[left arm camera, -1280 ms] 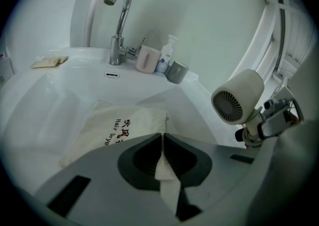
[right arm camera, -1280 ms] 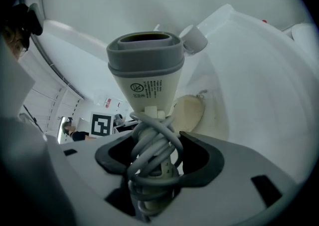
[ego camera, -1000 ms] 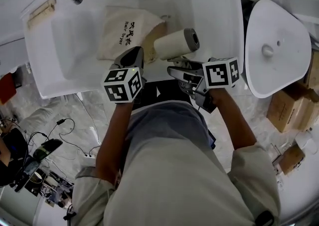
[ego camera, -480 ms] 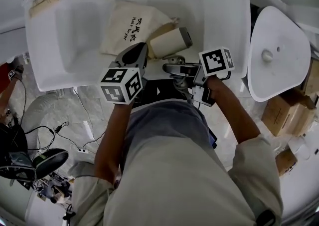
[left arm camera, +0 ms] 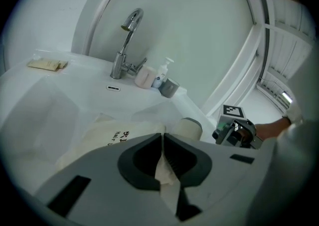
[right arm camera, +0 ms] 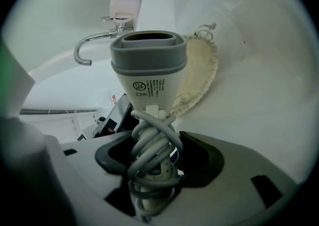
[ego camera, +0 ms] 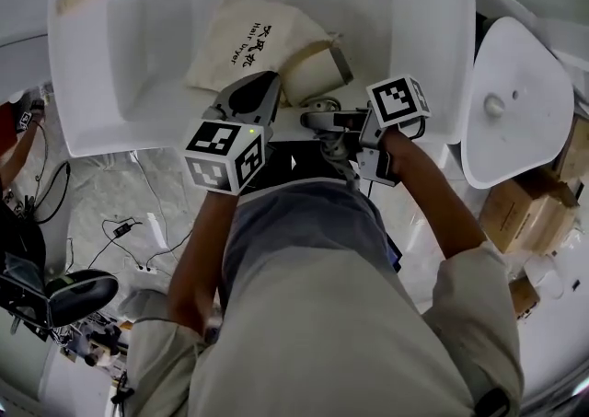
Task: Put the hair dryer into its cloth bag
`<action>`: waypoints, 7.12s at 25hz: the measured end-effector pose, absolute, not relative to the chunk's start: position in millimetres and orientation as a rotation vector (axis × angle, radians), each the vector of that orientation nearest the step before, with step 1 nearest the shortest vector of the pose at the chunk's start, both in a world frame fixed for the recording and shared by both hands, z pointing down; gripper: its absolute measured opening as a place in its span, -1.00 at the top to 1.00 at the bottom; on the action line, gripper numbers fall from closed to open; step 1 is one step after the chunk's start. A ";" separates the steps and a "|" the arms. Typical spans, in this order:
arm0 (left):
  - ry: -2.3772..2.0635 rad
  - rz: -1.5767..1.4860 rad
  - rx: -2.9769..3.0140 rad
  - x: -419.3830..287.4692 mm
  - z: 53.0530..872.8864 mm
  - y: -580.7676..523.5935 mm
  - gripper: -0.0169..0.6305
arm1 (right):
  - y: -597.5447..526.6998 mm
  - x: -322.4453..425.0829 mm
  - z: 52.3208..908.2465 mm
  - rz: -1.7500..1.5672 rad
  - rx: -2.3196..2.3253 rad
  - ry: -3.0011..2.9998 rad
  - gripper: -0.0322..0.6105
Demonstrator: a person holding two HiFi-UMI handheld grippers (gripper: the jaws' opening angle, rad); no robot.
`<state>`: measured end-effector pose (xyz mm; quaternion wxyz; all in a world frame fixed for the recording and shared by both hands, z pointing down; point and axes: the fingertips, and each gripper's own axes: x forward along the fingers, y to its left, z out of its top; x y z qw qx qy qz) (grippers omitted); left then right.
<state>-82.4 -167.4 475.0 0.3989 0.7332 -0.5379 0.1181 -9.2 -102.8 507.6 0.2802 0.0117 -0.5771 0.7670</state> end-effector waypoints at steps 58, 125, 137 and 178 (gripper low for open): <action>-1.144 0.237 2.073 -80.6 454.3 -138.6 0.88 | -101.7 -64.4 536.5 1.870 -0.060 -1.421 0.06; -1.136 0.037 1.965 -83.8 462.9 -147.6 0.89 | -167.4 -101.1 566.6 2.042 0.165 -1.507 0.04; -1.169 -0.048 1.900 -83.3 466.5 -156.6 0.89 | -186.6 -114.2 582.3 2.111 0.281 -1.613 -0.19; -1.196 -0.134 1.844 -81.5 471.1 -156.2 0.88 | -174.0 -66.9 566.1 1.842 0.236 -1.778 -0.46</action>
